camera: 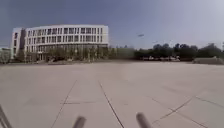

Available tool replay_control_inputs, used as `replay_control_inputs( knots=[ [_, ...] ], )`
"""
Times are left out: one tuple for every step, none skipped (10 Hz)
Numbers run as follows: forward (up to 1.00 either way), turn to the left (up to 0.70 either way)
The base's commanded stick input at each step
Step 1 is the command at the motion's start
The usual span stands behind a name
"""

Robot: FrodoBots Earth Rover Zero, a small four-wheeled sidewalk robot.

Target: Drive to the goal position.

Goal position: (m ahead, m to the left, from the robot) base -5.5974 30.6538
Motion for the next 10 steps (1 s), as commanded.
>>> replay_control_inputs(
  knots=[
    [1.0, 0.4],
    [1.0, 0.4],
    [1.0, 0.4],
    [1.0, 0.4],
    [1.0, 0.4],
    [1.0, 0.4],
    [1.0, 0.4],
    [1.0, 0.4],
    [1.0, 0.4],
    [1.0, 0.4]
  ],
)
